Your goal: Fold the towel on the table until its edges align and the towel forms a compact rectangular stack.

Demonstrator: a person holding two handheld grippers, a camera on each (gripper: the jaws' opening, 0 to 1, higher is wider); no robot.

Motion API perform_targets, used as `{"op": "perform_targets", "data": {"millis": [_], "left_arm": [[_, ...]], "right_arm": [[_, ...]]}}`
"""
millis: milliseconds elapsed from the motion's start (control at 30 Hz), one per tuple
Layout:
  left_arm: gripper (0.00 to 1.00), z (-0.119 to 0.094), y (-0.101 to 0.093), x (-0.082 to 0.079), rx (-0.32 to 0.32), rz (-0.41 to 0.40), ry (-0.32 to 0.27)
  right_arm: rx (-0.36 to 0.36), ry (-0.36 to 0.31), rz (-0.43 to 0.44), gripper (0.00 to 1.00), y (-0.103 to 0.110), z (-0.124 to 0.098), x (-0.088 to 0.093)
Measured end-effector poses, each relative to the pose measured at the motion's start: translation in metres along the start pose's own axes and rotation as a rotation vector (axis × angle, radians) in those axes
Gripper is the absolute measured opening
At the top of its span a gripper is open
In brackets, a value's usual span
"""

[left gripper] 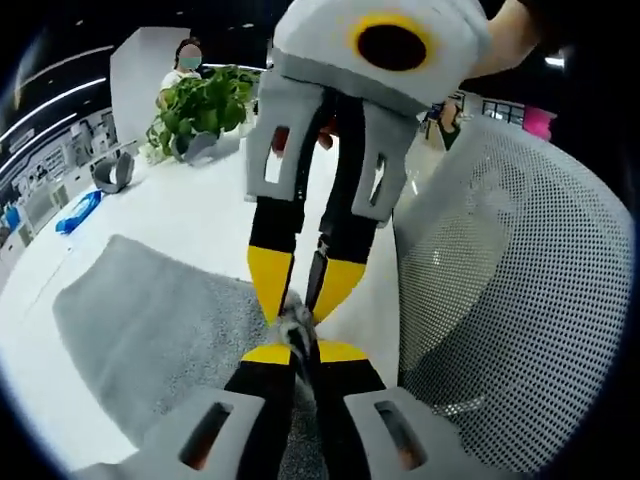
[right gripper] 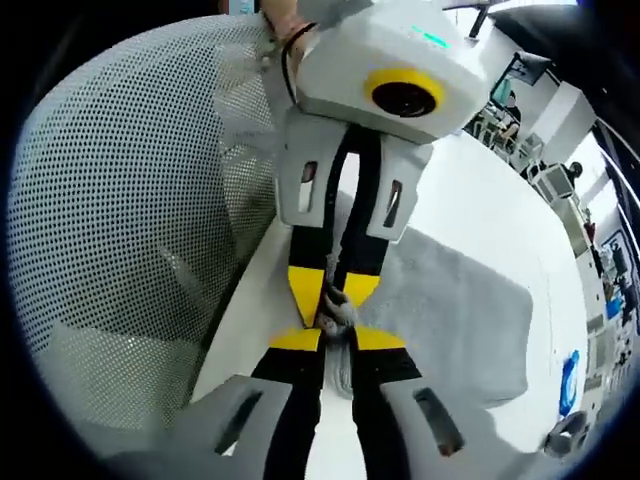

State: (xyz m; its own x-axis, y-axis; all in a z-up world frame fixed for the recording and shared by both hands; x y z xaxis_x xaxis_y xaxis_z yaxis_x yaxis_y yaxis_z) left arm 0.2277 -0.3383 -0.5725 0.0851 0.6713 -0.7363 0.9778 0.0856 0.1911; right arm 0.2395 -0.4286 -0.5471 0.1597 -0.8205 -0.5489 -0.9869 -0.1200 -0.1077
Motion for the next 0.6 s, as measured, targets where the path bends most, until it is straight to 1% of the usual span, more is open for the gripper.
{"op": "perform_targets", "data": {"millis": [33,67,100,133,167,200,233,267,300,333,367,400,433,500,533,600], "left_arm": [[0.07,0.0,0.0,0.0,-0.002,0.003,-0.001],[0.09,-0.002,0.002,0.001,-0.013,0.021,-0.004],[0.11,-0.004,0.004,0.002,-0.022,0.03,-0.009],[0.15,-0.006,0.007,0.002,-0.036,0.026,-0.022],[0.17,-0.008,0.01,0.003,-0.044,0.016,-0.025],[0.19,-0.01,0.014,0.005,-0.05,-0.016,-0.035],[0.2,-0.012,0.016,0.007,-0.052,-0.038,-0.048],[0.22,-0.016,0.019,0.012,-0.051,-0.082,-0.062],[0.24,-0.019,0.021,0.016,-0.043,-0.131,-0.07],[0.25,-0.023,0.024,0.021,-0.041,-0.186,-0.088],[0.26,-0.027,0.026,0.026,-0.041,-0.228,-0.096],[0.27,-0.031,0.028,0.032,-0.053,-0.274,-0.104],[0.28,-0.033,0.03,0.036,-0.061,-0.29,-0.118],[0.31,-0.038,0.031,0.041,-0.07,-0.342,-0.124],[0.31,-0.041,0.031,0.044,-0.077,-0.364,-0.134],[0.31,-0.044,0.028,0.049,-0.072,-0.37,-0.137]], "right_arm": [[-0.002,-0.009,0.036,0.05,-0.001,0.0,0.001],[-0.005,-0.033,0.119,0.04,-0.004,0.0,0.003],[-0.009,-0.052,0.172,0.03,-0.006,-0.001,0.004],[-0.013,-0.09,0.278,0.03,-0.01,-0.002,0.007],[-0.013,-0.109,0.345,0.03,-0.013,-0.002,0.01],[-0.013,-0.146,0.448,0.03,-0.017,-0.002,0.014],[-0.019,-0.174,0.518,0.02,-0.019,-0.003,0.017],[-0.025,-0.217,0.634,0.02,-0.023,-0.003,0.022],[-0.032,-0.254,0.732,0.02,-0.025,-0.004,0.026],[-0.039,-0.316,0.85,0.02,-0.029,-0.006,0.032],[-0.041,-0.357,0.932,0.02,-0.032,-0.007,0.037],[-0.036,-0.395,1.037,0.02,-0.034,-0.008,0.045],[-0.036,-0.427,1.09,0.02,-0.036,-0.008,0.049],[-0.028,-0.463,1.167,0.02,-0.035,-0.008,0.058],[-0.022,-0.48,1.192,0.02,-0.035,-0.008,0.06],[-0.021,-0.522,1.25,0.02,-0.033,-0.008,0.064]]}}
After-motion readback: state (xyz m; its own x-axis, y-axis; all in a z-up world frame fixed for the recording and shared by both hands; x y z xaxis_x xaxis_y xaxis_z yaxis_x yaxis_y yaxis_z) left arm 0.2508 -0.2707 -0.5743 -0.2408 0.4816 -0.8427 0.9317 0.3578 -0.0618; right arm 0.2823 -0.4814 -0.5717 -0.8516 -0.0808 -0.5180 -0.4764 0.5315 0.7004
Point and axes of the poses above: the point that each gripper's makers call its tool centre point, and the gripper's own axes: z roughly forward along the fingers, y roughly to its left, x roughly out of its underside, the point moved 8 cm from there along -z, roughly backward along the fingers, and after that the axes turned 12 degrees about z, right-handed, at the moved point
